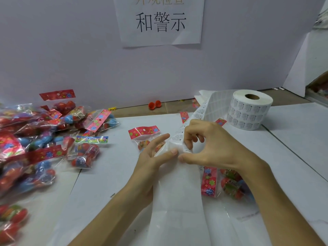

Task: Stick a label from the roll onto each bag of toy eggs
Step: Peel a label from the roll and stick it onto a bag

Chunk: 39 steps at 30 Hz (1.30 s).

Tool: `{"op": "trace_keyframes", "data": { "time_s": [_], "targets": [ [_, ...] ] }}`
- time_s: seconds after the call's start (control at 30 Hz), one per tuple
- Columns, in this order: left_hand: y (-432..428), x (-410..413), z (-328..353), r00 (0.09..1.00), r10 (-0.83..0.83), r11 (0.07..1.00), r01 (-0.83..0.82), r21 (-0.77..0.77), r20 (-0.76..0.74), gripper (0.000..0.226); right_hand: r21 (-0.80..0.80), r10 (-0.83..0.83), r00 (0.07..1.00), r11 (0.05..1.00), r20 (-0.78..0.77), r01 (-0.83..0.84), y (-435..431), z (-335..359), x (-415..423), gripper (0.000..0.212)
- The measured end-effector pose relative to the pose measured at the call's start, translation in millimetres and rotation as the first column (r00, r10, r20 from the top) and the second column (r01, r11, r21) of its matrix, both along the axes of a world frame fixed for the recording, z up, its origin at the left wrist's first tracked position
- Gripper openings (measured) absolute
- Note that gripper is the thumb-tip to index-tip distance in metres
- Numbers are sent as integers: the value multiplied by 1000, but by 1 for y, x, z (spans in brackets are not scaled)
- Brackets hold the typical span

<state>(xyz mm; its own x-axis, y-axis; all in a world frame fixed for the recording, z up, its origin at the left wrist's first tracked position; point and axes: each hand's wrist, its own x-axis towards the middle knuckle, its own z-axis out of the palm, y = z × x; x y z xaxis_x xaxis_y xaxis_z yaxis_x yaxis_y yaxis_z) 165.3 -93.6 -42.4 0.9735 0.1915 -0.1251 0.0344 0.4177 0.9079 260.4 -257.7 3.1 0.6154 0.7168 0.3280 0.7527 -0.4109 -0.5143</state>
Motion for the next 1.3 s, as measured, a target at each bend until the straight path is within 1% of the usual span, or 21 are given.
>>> {"op": "trace_keyframes", "data": {
  "time_s": [0.1, 0.2, 0.27, 0.4, 0.53, 0.57, 0.67, 0.7, 0.8, 0.83, 0.9, 0.97, 1.07, 1.13, 1.17, 1.23, 1.3],
  "targets": [
    [1, 0, 0, 1000, -12, 1000, 12, 25, 1, 61, 4, 7, 1000, 1000, -11, -7, 0, -2, 2, 28],
    [2, 1, 2, 1000, -26, 998, 27, 63, -9, 62, 32, 6, 1000, 999, -25, -6, 0, -2, 1, 36],
    [4, 2, 2, 999, -41, 997, 41, 72, -5, 62, 60, 3, 1000, 998, -31, -1, 0, -1, 1, 37],
    [5, 2, 4, 999, -53, 996, 52, 68, 13, 62, 71, 5, 1000, 997, -28, -3, 0, -2, 1, 23],
    [5, 3, 3, 998, -33, 998, 30, 59, 46, 61, 52, -15, 999, 999, -37, 17, 1, -3, 3, 18],
    [5, 3, 2, 998, -31, 998, 28, 54, 49, 60, 51, -20, 999, 998, -45, 22, 1, -3, 3, 19],
    [4, 4, 2, 999, -23, 998, 21, 57, 43, 59, 44, -33, 996, 998, -82, 37, 1, -3, 3, 37],
    [4, 4, 2, 999, -21, 998, 19, 60, 42, 58, 42, -31, 995, 999, -95, 35, 1, -3, 2, 39],
    [5, 2, 1, 999, -4, 997, 1, 78, 36, 58, 61, -37, 992, 997, -124, 45, 0, -4, 4, 28],
    [5, 2, 2, 1000, 5, 996, -7, 90, 27, 57, 75, -48, 991, 995, -127, 58, -1, -4, 4, 27],
    [6, 2, 3, 1000, 16, 994, -17, 106, 14, 58, 100, -66, 991, 992, -121, 78, -4, -3, 6, 26],
    [6, 2, 4, 1000, 20, 994, -21, 111, 6, 63, 148, -65, 995, 986, -80, 77, -5, -2, 7, 25],
    [5, 2, 4, 1000, 20, 993, -21, 112, 8, 59, 213, -27, 999, 977, -23, 31, -5, 0, 5, 23],
    [5, 2, 3, 999, 25, 992, -27, 122, 21, 61, 208, 23, 999, 978, -38, -15, -1, 0, 1, 26],
    [5, 2, 3, 999, 26, 991, -29, 132, 25, 58, 192, 33, 998, 981, -52, -23, 1, -1, 0, 29],
    [4, 1, 5, 999, 16, 988, -21, 150, 35, 55, 149, 17, 998, 989, -61, -8, 4, -4, -1, 33],
    [3, 1, 5, 999, 12, 986, -19, 164, 46, 56, 137, 1, 998, 991, -68, 8, 5, -7, 0, 31]
  ]
}}
